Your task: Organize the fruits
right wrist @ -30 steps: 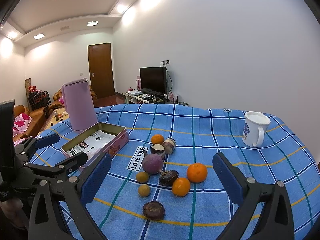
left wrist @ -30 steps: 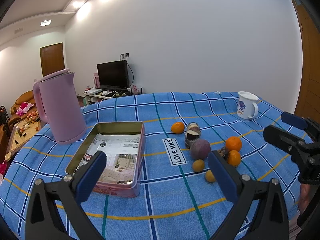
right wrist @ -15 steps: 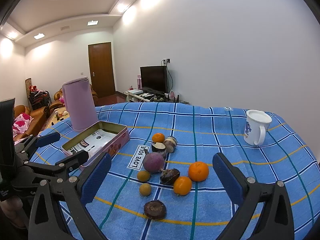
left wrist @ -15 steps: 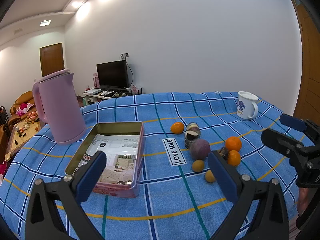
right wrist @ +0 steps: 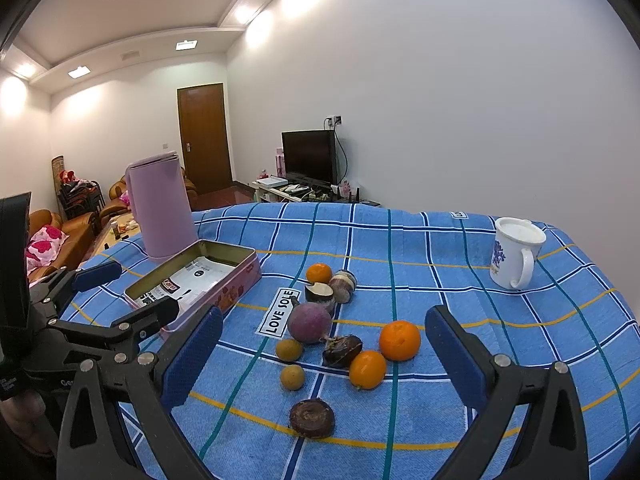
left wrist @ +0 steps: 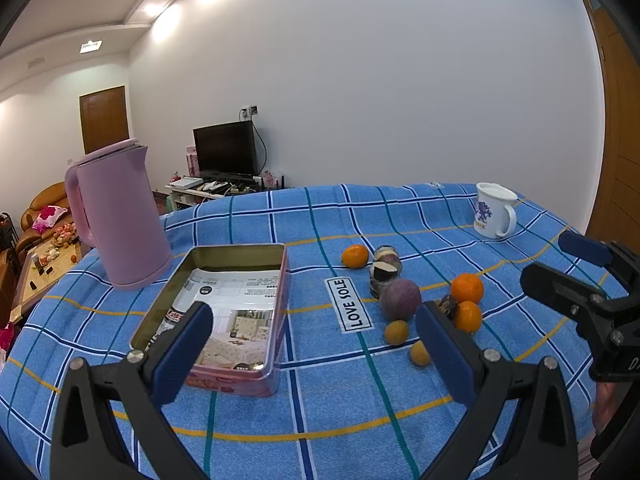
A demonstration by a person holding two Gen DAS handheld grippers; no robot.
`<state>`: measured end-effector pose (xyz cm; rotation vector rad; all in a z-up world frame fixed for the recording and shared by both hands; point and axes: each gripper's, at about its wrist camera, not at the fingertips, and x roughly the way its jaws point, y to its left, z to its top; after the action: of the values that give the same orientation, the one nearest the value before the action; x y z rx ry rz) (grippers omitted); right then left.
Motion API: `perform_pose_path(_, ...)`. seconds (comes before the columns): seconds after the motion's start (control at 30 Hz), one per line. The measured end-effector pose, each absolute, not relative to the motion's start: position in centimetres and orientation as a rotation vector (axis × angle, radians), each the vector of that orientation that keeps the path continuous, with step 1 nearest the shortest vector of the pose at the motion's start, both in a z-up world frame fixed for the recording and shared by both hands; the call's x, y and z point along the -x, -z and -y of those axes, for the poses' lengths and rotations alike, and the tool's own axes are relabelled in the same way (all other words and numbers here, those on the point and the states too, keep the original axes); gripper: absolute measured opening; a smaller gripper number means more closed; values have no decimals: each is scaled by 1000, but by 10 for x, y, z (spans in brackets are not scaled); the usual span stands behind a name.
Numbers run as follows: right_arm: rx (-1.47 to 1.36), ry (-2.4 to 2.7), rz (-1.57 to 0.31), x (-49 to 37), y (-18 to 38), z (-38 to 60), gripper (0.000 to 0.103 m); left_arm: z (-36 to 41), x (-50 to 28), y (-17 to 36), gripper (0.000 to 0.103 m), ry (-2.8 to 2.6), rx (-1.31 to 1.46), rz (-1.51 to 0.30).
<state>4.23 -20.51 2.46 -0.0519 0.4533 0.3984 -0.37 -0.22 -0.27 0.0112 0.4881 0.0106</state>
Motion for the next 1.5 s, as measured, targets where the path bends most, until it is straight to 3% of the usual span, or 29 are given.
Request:
perform_pose_path(0.67,51,-401,-497,-45,-2,208,102,2,-2,17,103,-16,-19,-517)
perform_pose_path(1.07,82,-439,-632,-47,61,207,100,7,-18,61,103,-16,-34,-617)
perform_pose_path(1.23,60,-484,-700,-58,71,202,71,8,-20,64,103,-3,-28,-623)
perform_pose_path(1.37,63,-500,-761,-66,76,197,67,8,-22,64,102,7,-17,-631)
perform_pose_path(1.5,42,-531,-840,-77,85,195,50,12,-23,63,101,19,-19,-635)
